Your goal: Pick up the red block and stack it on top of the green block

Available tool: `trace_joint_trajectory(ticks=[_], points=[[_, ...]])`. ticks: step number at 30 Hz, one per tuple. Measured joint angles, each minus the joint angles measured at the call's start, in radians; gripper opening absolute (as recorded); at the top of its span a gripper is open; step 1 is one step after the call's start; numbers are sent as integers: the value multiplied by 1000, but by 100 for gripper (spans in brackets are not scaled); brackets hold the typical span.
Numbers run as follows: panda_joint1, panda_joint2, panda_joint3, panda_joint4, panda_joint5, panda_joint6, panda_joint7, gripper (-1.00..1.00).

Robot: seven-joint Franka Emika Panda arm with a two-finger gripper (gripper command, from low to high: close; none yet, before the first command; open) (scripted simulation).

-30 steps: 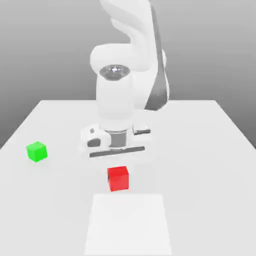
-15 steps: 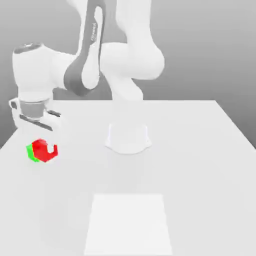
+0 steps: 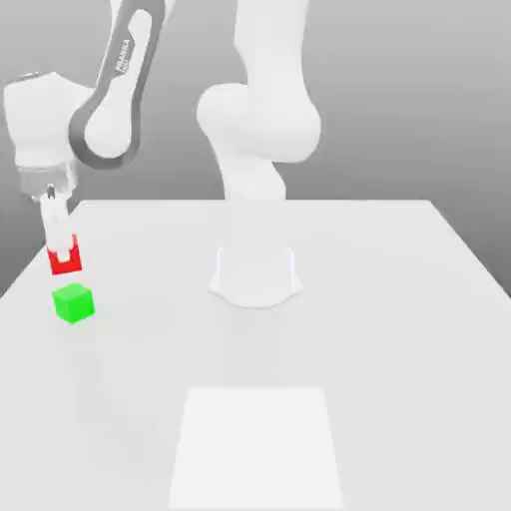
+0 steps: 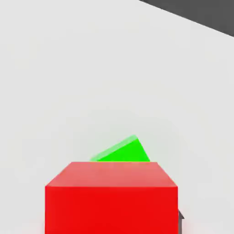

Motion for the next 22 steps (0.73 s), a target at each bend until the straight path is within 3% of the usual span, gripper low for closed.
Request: trace_joint_trajectory(ticks=[22], points=[[112, 193, -33, 6, 282, 154, -195, -100]])
